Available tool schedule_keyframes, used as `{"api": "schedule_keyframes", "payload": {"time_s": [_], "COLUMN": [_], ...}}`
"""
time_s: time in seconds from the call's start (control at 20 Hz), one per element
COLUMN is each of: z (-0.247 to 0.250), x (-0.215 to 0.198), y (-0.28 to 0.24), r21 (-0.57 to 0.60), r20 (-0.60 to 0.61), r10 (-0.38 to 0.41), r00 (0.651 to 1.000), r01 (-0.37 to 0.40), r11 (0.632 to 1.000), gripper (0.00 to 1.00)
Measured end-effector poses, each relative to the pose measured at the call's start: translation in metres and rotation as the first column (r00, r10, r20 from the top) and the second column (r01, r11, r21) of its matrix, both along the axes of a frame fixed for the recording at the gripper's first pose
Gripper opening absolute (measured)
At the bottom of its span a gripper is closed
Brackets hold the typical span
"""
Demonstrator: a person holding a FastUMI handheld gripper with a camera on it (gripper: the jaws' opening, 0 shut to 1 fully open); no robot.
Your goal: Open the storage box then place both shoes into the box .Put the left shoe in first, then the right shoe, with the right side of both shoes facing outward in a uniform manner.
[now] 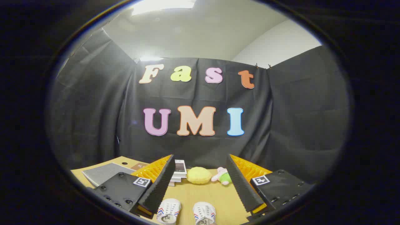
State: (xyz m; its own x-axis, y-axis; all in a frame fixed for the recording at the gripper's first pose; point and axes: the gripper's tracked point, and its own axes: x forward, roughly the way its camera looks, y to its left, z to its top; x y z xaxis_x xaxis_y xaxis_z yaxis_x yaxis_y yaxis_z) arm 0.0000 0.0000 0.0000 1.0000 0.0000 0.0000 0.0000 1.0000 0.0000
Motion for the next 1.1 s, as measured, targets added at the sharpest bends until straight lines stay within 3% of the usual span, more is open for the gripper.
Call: {"api": "schedule_keyframes", "payload": {"time_s": [1.1], "z": [-0.001], "x": [0.018], "y": [0.016], "r21": [0.001], "r20": [0.022], "r10": [0.050], "r00": [0.999], "r01": [-0.050], "r11": [0.999], "gripper": [1.00]}}
